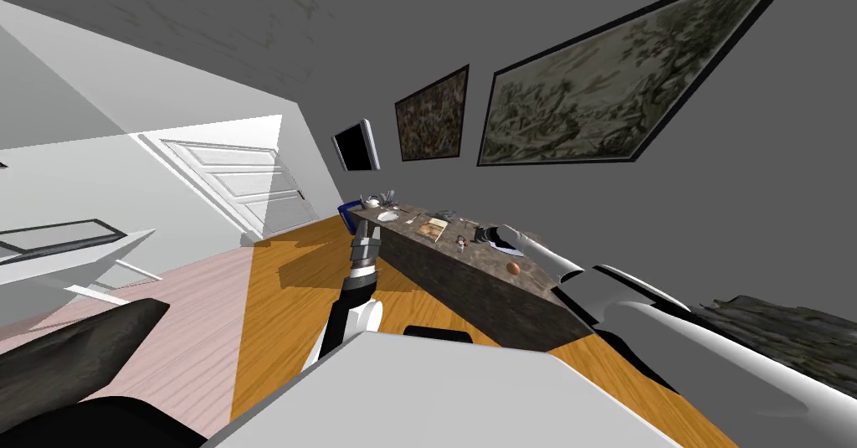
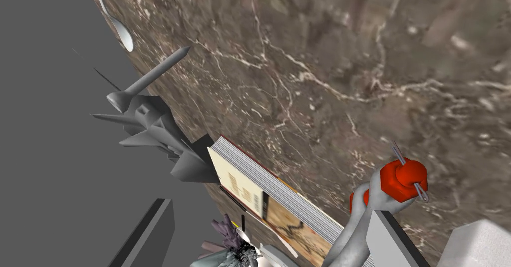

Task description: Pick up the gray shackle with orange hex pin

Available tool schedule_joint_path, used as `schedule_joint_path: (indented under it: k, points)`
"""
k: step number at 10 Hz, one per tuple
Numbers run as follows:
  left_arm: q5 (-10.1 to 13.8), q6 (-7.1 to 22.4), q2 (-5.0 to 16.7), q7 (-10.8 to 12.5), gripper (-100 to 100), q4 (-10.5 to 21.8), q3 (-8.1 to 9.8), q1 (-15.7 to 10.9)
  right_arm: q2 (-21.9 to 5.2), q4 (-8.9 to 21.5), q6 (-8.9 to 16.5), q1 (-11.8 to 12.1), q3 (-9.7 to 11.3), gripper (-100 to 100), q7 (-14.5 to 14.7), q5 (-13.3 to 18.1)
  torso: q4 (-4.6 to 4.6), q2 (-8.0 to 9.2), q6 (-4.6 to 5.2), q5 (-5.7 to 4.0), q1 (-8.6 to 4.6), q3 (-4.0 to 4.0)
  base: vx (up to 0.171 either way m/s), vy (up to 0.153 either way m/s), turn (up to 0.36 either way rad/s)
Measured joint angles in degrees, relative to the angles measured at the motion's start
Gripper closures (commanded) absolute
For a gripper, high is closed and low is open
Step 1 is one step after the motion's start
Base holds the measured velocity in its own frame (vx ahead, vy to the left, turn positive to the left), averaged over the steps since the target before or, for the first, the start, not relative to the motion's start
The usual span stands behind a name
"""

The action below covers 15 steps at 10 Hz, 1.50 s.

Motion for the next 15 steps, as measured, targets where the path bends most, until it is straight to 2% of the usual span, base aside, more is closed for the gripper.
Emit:
schedule_joint_path:
  k: [1, 2, 3, 5, 9, 11, 12, 13, 14, 15]
  points:
    - [0.0, 0.0, 0.0, 0.0, 0, 0.0, 0.00, 0.0, 0.3, -0.4, -0.3, -0.1, 0.5, -100, -1.3, 0.9, 0.01, -0.02, 0.09, 0.00, 0.05, 0.00, -0.025, -0.183, 0.179]
    - [0.0, 0.0, 0.0, 0.0, 0, 0.0, 0.00, 0.0, 1.1, 0.6, -1.0, -1.0, 0.9, -100, -2.6, 1.7, -0.01, -0.08, 0.03, 0.00, 0.01, -0.04, -0.039, -0.269, 0.351]
    - [0.0, 0.0, 0.0, 0.0, 0, 0.0, 0.01, 0.0, 1.8, 0.6, -1.9, -1.5, 1.7, -100, -5.0, 3.3, -0.01, -0.07, 0.02, -0.05, -0.23, -0.03, -0.040, -0.203, 0.181]
    - [0.0, 0.0, 0.0, 0.0, 0, 0.0, 0.00, 0.0, 4.1, 3.9, -2.9, -3.3, 2.1, -100, -5.7, 4.0, -0.03, -0.17, 0.03, 0.01, 0.09, -0.09, -0.031, -0.181, 0.302]
    - [0.0, 0.0, 0.0, 0.0, 0, 0.0, 0.01, 0.0, 9.4, 9.8, -6.1, -7.9, 4.0, -100, -10.7, 7.5, -0.01, -0.10, 0.07, -0.07, -0.22, -0.05, -0.071, -0.244, 0.278]
    - [0.0, 0.0, 0.0, 0.0, 0, 0.0, 0.00, 0.0, 11.4, 11.0, -7.2, -9.0, 4.9, -100, -12.9, 9.1, 0.00, -0.09, 0.08, 0.01, 0.14, -0.03, -0.069, -0.122, 0.218]
    - [0.0, 0.0, 0.0, 0.0, 0, 0.0, 0.00, 0.0, 12.0, 10.5, -7.9, -9.4, 5.5, -100, -14.7, 10.1, -0.02, -0.14, 0.07, 0.04, 0.26, -0.07, -0.033, -0.076, 0.098]
    - [0.0, 0.0, 0.0, 0.0, 0, 0.0, 0.00, 0.0, 13.1, 12.1, -8.2, -10.3, 5.6, -100, -14.8, 10.1, -0.04, -0.25, 0.10, 0.07, 0.37, -0.12, -0.009, -0.028, 0.012]
    - [0.0, 0.0, 0.0, 0.0, 0, 0.0, 0.00, 0.0, 13.2, 12.4, -8.2, -10.4, 5.6, 0, -14.6, 10.1, -0.06, -0.34, 0.12, 0.09, 0.50, -0.18, -0.003, -0.006, -0.002]
    - [0.0, 0.0, 0.0, 0.0, 0, 0.0, 0.00, 0.0, 13.2, 12.4, -8.2, -10.4, 5.6, -100, -14.6, 10.1, -0.07, -0.39, 0.11, 0.12, 0.59, -0.21, -0.040, 0.017, 0.379]
